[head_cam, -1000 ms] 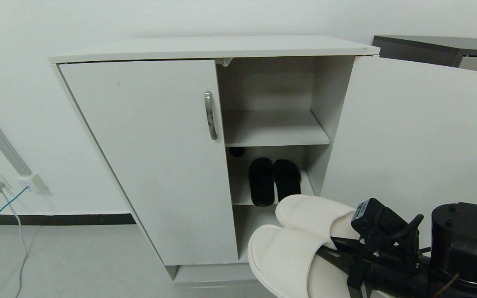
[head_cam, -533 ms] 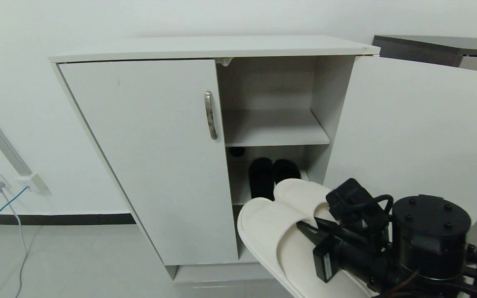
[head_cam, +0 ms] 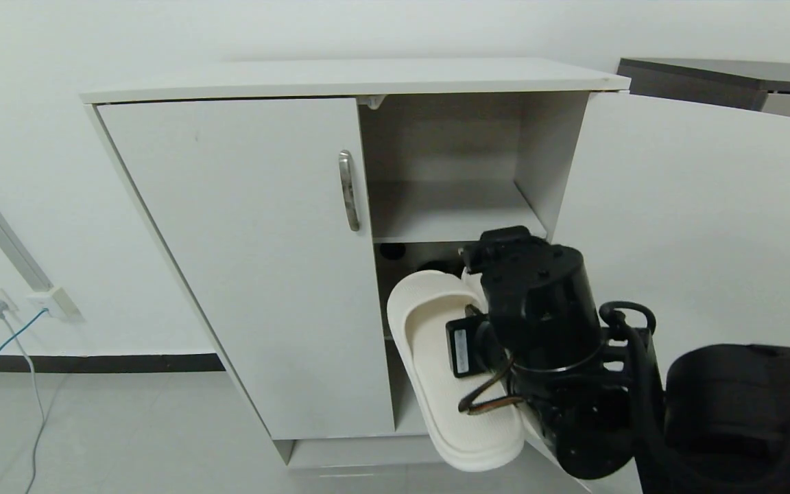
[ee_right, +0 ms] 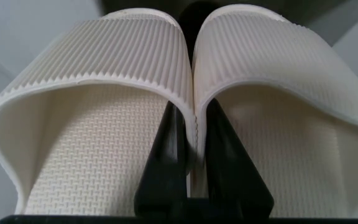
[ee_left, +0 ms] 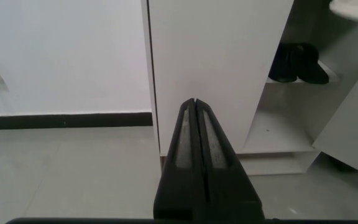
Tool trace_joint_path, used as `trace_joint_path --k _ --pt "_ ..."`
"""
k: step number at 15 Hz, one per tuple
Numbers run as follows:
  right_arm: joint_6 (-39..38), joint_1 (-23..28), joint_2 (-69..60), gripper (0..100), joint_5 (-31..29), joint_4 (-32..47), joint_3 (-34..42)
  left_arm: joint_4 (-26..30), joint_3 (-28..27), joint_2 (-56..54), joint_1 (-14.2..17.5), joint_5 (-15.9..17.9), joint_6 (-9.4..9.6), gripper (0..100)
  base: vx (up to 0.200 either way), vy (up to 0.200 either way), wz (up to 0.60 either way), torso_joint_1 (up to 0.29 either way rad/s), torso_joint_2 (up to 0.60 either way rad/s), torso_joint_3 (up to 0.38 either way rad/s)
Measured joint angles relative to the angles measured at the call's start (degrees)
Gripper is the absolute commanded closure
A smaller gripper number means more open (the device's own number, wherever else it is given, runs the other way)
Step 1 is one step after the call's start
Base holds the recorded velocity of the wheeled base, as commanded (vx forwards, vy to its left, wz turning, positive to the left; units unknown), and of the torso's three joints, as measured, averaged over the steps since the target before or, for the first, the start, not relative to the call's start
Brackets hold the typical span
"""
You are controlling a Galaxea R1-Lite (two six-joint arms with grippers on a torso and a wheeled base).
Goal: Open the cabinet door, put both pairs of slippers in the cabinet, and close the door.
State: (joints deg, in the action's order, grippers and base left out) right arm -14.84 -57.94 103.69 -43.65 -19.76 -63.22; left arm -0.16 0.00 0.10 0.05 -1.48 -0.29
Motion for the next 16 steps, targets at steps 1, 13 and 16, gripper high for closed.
trace_joint_path --k 1,13,16 --pt "-0.55 0.0 0.38 100 -2.22 2.77 -3.69 0.0 0.0 0.0 0.0 -0.02 0.0 100 0.0 0.0 0.0 0.0 0.0 0.0" --pt "1.05 2.6 3.8 100 -4.6 5.32 -12.11 0.0 0.0 0.0 0.02 -0.09 0.05 100 0.083 0.0 0.0 0.001 0.0 0.001" --pt "1.02 2.62 3.83 100 -4.57 5.27 -12.11 0.0 0.0 0.0 0.05 -0.11 0.07 100 0.2 0.0 0.0 0.005 0.0 0.001"
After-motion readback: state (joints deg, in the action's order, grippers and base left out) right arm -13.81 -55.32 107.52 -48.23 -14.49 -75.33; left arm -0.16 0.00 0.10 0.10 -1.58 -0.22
